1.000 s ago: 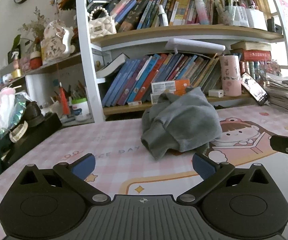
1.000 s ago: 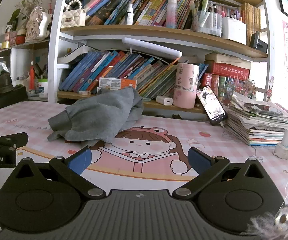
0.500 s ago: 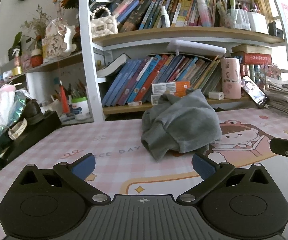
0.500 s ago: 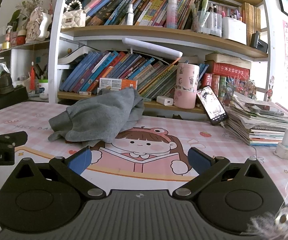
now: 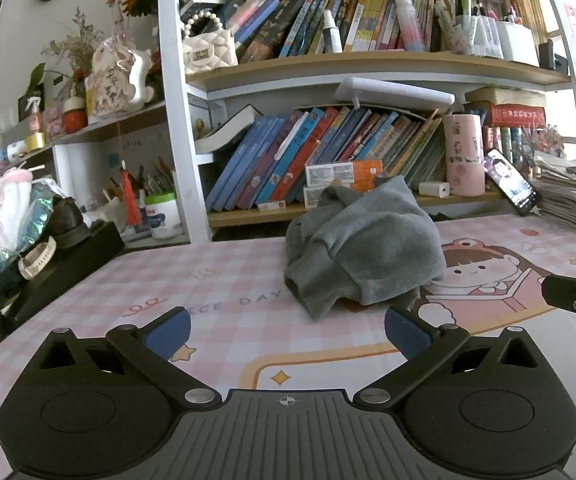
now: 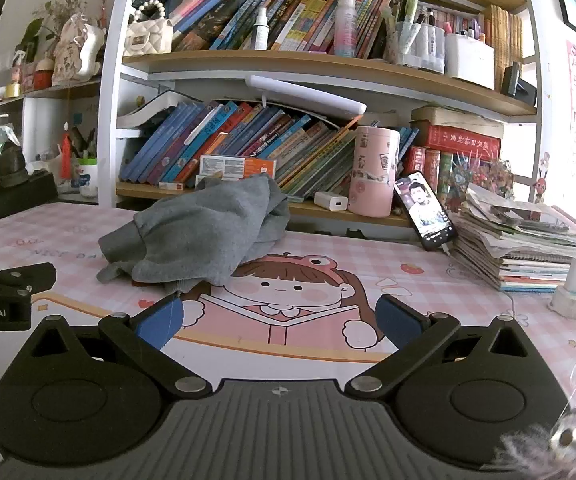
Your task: Fold clothes
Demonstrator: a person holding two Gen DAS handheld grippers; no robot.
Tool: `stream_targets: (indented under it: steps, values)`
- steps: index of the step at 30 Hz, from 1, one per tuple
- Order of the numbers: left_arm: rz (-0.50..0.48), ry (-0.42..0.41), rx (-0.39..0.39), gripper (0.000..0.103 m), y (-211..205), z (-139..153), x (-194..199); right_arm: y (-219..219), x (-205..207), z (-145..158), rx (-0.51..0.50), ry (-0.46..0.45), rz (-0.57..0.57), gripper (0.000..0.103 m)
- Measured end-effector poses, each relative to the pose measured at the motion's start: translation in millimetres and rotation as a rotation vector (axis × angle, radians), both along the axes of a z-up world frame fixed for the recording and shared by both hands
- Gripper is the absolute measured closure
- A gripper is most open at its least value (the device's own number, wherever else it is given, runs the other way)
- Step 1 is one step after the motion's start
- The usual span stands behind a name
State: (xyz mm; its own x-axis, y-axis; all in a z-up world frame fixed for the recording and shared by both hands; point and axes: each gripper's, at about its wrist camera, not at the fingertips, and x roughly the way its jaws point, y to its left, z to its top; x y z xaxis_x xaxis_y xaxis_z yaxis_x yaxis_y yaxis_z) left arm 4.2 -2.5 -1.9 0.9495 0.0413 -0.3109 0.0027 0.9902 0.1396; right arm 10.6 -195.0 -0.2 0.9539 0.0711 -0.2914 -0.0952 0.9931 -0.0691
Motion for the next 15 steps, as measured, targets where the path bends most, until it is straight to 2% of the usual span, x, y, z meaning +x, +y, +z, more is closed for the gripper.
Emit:
stream_targets:
  steps: [15]
  values:
    - [0.004, 0.002, -0.001, 0.0, 0.0, -0.3, 1.0, -0.2, 0.2, 1.1, 0.003, 0.003, 0.0, 0.0]
